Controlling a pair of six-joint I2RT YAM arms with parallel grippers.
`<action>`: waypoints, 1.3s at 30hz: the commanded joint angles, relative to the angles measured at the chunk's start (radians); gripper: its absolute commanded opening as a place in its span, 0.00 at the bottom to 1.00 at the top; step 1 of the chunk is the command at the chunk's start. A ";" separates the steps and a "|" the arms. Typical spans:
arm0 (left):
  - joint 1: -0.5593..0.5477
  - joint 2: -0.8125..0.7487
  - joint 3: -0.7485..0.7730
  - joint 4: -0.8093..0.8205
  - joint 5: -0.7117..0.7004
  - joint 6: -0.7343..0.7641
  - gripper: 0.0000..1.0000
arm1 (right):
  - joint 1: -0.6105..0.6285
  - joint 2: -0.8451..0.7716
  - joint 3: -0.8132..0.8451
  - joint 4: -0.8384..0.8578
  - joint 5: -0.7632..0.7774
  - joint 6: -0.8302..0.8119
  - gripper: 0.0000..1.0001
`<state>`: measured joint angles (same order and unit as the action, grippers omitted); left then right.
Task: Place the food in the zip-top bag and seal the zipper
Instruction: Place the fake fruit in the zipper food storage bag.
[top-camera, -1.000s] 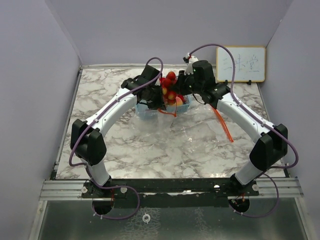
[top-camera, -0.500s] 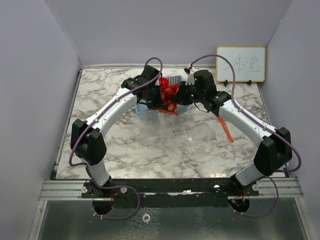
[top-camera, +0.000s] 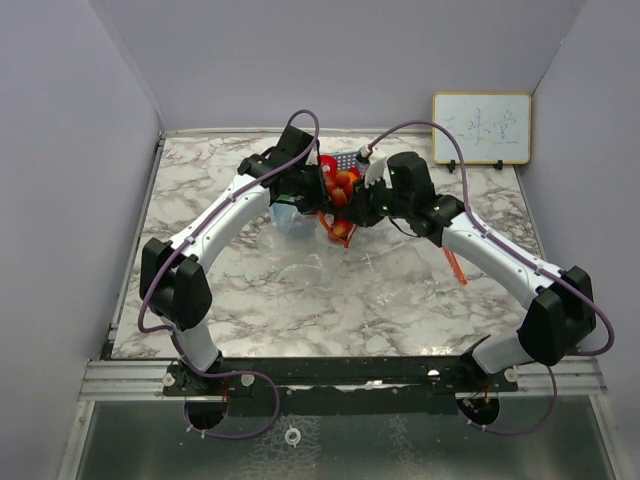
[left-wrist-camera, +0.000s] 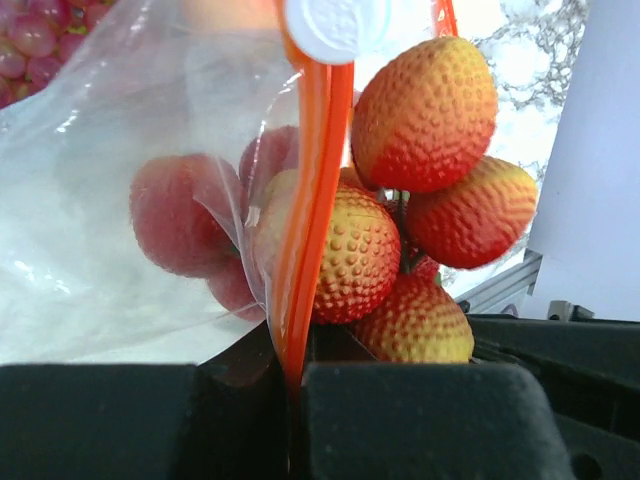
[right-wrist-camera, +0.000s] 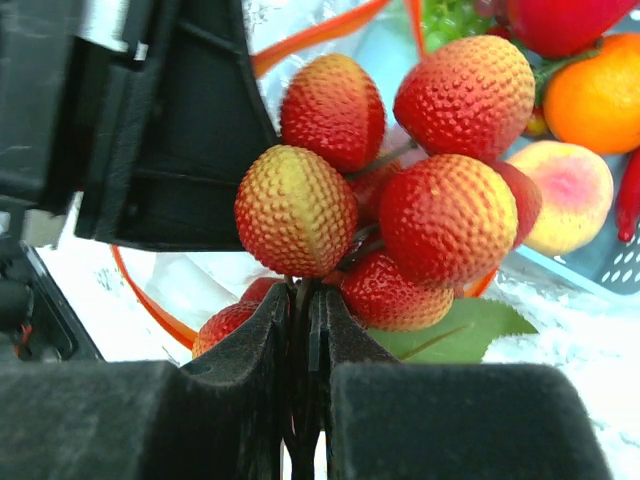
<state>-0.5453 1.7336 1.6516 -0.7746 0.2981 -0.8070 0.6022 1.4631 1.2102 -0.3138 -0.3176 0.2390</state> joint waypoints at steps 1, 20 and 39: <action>-0.001 -0.031 -0.024 0.103 0.069 0.013 0.00 | 0.022 0.005 0.046 0.026 -0.226 -0.147 0.02; 0.021 -0.056 -0.037 0.194 0.147 -0.086 0.00 | 0.075 0.118 0.126 -0.035 0.027 -0.080 0.09; 0.016 -0.114 -0.214 0.255 0.128 -0.072 0.00 | 0.072 0.026 0.173 -0.015 0.091 -0.012 0.71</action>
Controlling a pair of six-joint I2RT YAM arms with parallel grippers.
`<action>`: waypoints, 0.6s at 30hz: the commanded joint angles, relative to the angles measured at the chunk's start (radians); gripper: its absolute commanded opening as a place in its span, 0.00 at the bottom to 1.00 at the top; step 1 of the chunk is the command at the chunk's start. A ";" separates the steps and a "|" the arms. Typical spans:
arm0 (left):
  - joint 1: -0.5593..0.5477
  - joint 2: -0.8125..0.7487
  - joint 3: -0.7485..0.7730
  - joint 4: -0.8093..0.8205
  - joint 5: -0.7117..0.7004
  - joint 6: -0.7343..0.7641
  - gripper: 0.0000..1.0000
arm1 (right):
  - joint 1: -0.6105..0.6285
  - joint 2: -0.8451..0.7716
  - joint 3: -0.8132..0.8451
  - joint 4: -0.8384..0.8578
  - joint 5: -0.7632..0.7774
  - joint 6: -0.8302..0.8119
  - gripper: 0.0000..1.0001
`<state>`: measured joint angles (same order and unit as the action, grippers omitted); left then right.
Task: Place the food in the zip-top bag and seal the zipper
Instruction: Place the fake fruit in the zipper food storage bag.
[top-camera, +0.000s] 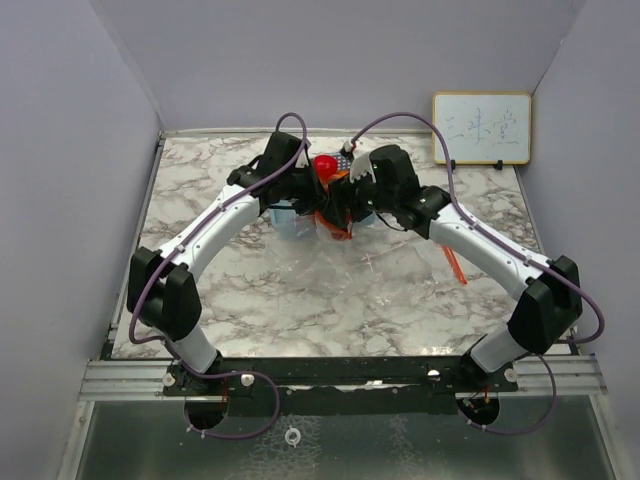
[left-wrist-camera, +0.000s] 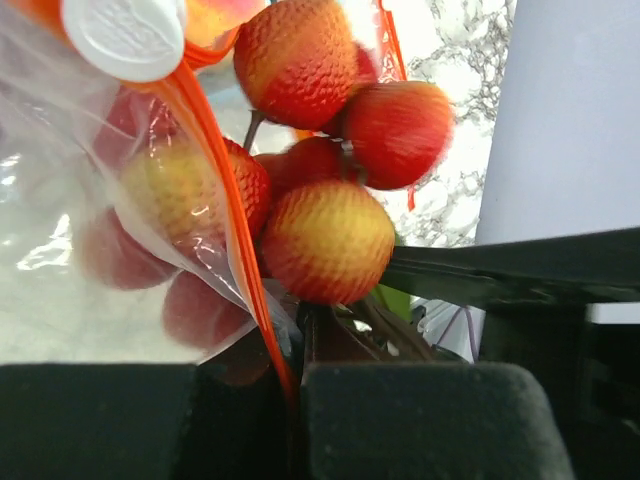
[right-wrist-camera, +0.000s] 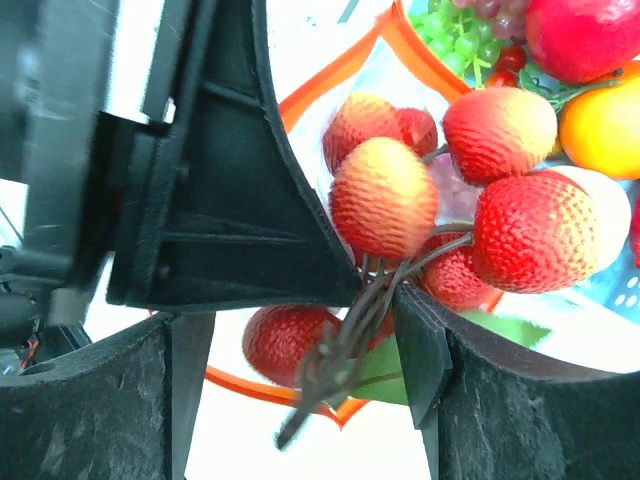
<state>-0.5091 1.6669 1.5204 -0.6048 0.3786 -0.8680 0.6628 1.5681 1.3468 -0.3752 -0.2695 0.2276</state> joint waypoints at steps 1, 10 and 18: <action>-0.019 -0.049 -0.095 0.094 0.047 -0.011 0.00 | 0.011 -0.094 0.036 0.041 0.055 0.005 0.71; -0.014 -0.073 -0.159 0.155 0.061 -0.016 0.00 | -0.032 -0.215 0.021 -0.010 0.220 0.034 0.70; -0.013 -0.087 -0.158 0.200 0.086 -0.040 0.00 | -0.158 -0.224 -0.092 -0.100 0.208 0.127 0.64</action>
<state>-0.5190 1.6363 1.3514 -0.4812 0.4126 -0.8864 0.5823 1.3365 1.3403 -0.4046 -0.0525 0.2764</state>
